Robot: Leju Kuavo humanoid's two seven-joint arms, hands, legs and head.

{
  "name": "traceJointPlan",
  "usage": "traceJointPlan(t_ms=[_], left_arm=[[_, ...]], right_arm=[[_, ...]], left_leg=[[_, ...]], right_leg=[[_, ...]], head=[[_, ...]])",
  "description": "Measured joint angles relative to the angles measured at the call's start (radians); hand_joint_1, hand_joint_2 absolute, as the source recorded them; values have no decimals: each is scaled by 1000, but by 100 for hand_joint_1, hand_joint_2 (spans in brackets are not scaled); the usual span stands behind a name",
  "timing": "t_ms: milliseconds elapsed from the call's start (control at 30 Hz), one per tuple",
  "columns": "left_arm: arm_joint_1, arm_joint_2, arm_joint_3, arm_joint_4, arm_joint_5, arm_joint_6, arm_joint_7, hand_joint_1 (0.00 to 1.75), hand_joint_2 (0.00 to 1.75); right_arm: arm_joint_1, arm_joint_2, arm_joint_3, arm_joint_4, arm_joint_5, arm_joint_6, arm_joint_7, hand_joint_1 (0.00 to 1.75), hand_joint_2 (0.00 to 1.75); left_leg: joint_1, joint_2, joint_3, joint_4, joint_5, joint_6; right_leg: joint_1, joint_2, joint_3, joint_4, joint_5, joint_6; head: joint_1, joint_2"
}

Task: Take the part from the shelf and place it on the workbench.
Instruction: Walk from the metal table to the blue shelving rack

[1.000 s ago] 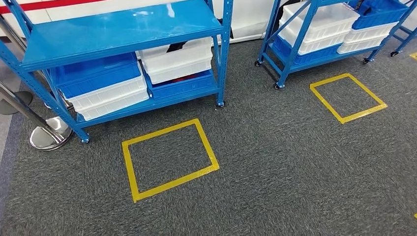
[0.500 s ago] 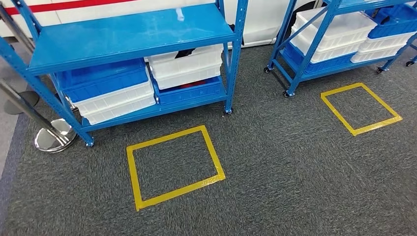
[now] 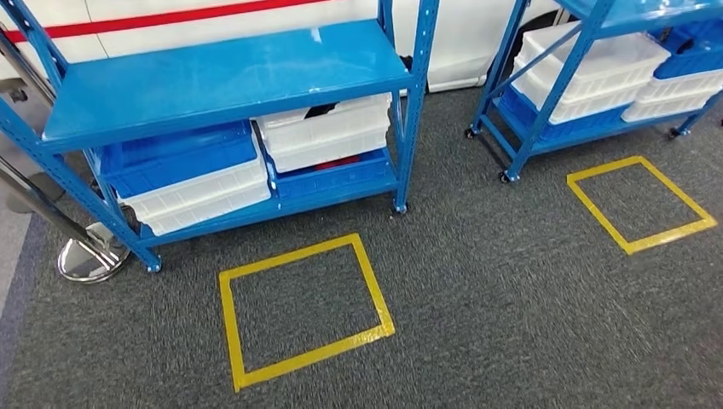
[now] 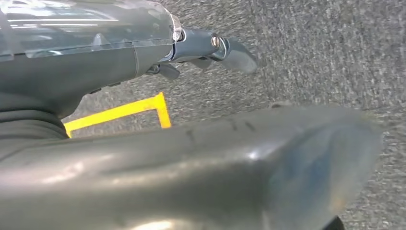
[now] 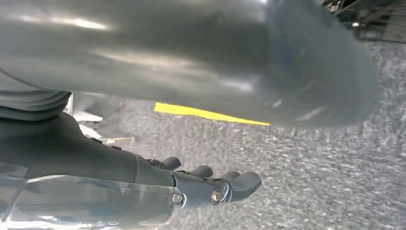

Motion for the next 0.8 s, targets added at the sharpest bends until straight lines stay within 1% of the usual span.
traceJointPlan(t_ms=[33,67,100,133,167,200,233,267,300,333,367,400,433,467,500,533,567,600,633,667,700,733,767,800], left_arm=[[-1,0,0,0,0,0,1,0,0],[-1,-1,0,0,0,0,2,0,0],[-3,-2,0,0,0,0,2,0,0],[-4,-3,-1,0,0,0,2,0,0],[-5,-3,-1,0,0,0,2,0,0],[-5,-3,-1,0,0,1,2,0,0],[-5,-3,-1,0,0,1,2,0,0],[-4,-3,-1,0,0,1,2,0,0],[-3,-3,-1,0,0,1,3,0,0],[-1,-4,-1,0,0,1,3,0,0],[0,-5,-1,0,0,1,3,0,0],[1,-6,-1,0,0,1,3,0,0],[1,-7,-1,0,0,0,3,0,0],[1,-8,-1,0,0,-1,3,0,0],[2,-9,-1,0,0,-2,3,0,0],[2,-9,-1,0,0,-2,3,0,0],[3,-8,-1,0,0,-3,3,0,0],[3,-7,-1,0,0,-3,3,0,0],[1,-6,-1,0,-1,-4,3,0,0],[-2,-5,-1,0,-1,-5,3,0,0],[-4,-5,-1,0,-1,-5,3,0,0],[-7,-5,-2,0,-2,-6,3,0,0],[-7,-6,-2,0,-2,-6,4,0,0],[-5,-6,-2,0,-2,-6,5,0,0]], right_arm=[[-1,0,0,0,6,3,2,0,0],[-3,-1,0,0,14,7,4,0,0],[-4,-1,1,0,23,10,6,0,0],[-5,-1,3,0,31,13,7,0,0],[-6,-1,4,0,36,16,9,0,0],[-6,-1,5,0,39,19,9,0,0],[-6,-1,6,0,40,21,10,0,0],[-6,-1,6,0,40,23,11,0,0],[-5,-1,7,0,41,24,12,0,0],[-3,-1,7,0,41,25,12,0,0],[0,-2,8,0,41,25,14,0,0],[4,-2,8,1,40,24,16,0,0],[7,-3,8,2,38,21,16,0,0],[8,-3,8,2,34,16,17,0,0],[7,-4,7,3,28,10,16,0,0],[4,-4,5,3,22,4,14,0,0],[2,-2,4,2,18,0,12,0,0],[2,-1,3,2,15,-2,10,0,0],[4,0,2,2,14,-4,8,0,0],[6,0,1,2,14,-5,7,0,0],[9,0,1,2,13,-6,6,0,0],[10,0,0,2,13,-6,5,0,0],[10,0,0,2,12,-6,4,0,0],[10,0,-1,2,11,-6,4,0,0]], left_leg=[[1,-5,10,-4,-6,6],[2,-10,21,-11,-6,13],[5,-16,32,-18,-8,19],[6,-20,43,-24,-12,24],[7,-25,52,-27,-17,28],[7,-30,61,-29,-24,31],[7,-38,70,-29,-32,32],[7,-47,81,-29,-41,32],[8,-58,94,-29,-51,31],[8,-70,108,-29,-62,30],[8,-81,123,-30,-73,27],[8,-90,136,-29,-84,25],[8,-98,146,-30,-94,22],[7,-106,151,-33,-103,17],[7,-110,157,-32,-108,12],[6,-114,161,-31,-108,6],[6,-113,163,-23,-105,0],[4,-99,156,5,-98,-5],[3,-79,135,49,-95,-10],[4,-56,101,107,-103,-16],[5,-34,59,171,-123,-21],[7,-23,18,222,-155,-25],[9,-17,-14,253,-188,-27],[11,-15,-33,256,-208,-29]], right_leg=[[0,-1,5,4,1,7],[-1,-2,4,20,5,13],[-2,-2,-7,51,11,18],[-3,-1,-33,97,7,22],[-5,0,-70,153,-7,26],[-7,2,-112,210,-34,30],[-8,2,-153,256,-66,34],[-10,2,-183,280,-93,37],[-11,3,-201,277,-103,38],[-11,5,-206,245,-89,38],[-11,14,-202,191,-48,36],[-10,30,-198,127,20,31],[-9,46,-194,75,76,27],[-6,58,-191,39,119,21],[-5,62,-189,21,142,15],[-4,58,-182,17,136,10],[-6,53,-170,11,135,5],[-8,48,-156,5,131,-1],[-10,41,-141,0,124,-6],[-11,35,-127,-3,116,-10],[-10,28,-115,-4,106,-13],[-10,23,-105,-5,95,-14],[-10,19,-93,-5,85,-14],[-10,17,-79,-5,73,-14]], head=[[0,0],[0,0],[0,0],[0,0],[0,0],[0,0],[0,0],[0,0],[0,0],[0,0],[0,0],[0,0],[0,0],[0,0],[0,0],[0,0],[0,0],[0,0],[0,0],[0,0],[0,0],[0,0],[0,0],[0,0]])
